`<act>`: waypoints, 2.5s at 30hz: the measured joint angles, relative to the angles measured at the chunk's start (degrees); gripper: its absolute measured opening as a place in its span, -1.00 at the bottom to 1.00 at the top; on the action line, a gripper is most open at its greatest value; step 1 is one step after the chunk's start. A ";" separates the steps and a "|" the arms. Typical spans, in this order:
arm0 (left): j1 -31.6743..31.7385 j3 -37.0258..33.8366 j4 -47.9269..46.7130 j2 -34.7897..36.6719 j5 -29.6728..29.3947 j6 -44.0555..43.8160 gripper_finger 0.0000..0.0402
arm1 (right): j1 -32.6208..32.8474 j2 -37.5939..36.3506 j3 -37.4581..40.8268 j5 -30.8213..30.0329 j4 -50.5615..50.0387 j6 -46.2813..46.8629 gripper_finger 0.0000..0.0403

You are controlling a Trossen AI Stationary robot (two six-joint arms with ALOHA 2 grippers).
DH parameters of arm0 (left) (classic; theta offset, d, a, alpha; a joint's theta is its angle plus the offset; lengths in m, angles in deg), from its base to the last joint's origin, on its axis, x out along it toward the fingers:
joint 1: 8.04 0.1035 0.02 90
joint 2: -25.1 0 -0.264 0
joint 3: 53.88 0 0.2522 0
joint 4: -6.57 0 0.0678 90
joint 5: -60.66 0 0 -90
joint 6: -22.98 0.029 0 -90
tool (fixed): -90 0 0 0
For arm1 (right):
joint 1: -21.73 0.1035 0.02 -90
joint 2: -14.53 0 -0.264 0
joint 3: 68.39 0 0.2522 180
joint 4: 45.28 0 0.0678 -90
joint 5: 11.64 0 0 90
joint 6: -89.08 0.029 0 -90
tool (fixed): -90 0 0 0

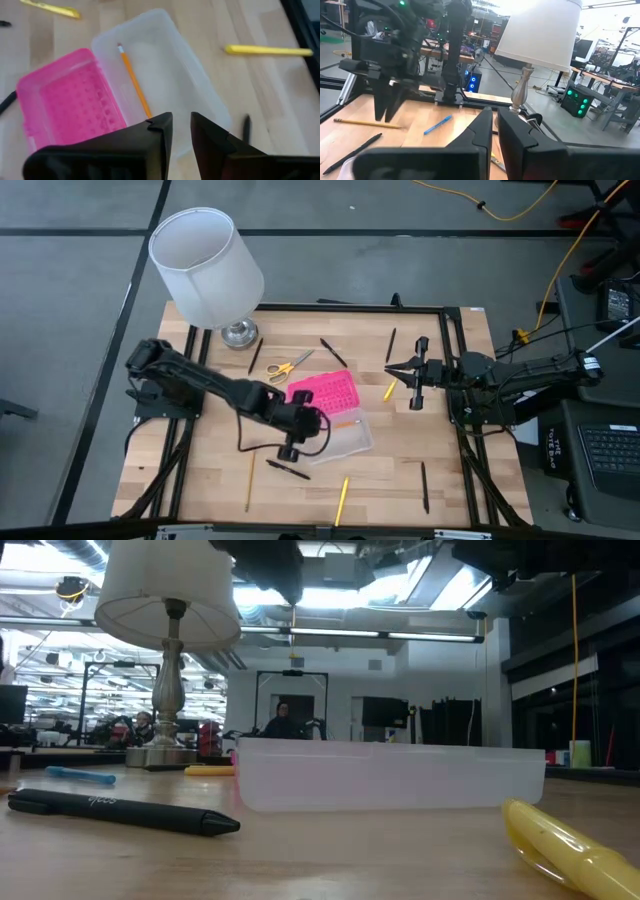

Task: Pick & place school supplies into a supply box
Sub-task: Put the black pen into the pink supply box

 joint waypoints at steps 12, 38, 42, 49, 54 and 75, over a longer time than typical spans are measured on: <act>-5.81 -0.02 -0.47 -0.07 -0.64 0.13 -0.62 | 0.02 0.04 0.00 0.03 -0.02 -3.04 -0.83; -5.80 -0.05 -9.08 -10.06 5.70 -12.43 -0.26 | -0.04 0.03 -0.07 -1.99 -6.85 -3.11 -0.83; -5.80 -0.07 -8.94 -10.06 6.19 -12.14 -0.28 | -0.04 0.04 -0.07 -2.01 -8.16 -2.89 -0.83; -5.82 -0.07 -7.85 -10.52 7.02 -9.42 -0.28 | -0.04 0.04 -0.07 -2.05 -8.06 -3.02 -0.83; -6.07 -0.07 -5.66 -10.50 6.71 -9.35 -0.29 | -0.51 0.04 -0.07 -2.08 -7.27 -3.15 -0.83; -9.66 -8.38 5.09 -10.92 1.81 -14.04 -0.29 | -2.08 0.02 -0.04 -2.03 -6.83 1.41 -0.83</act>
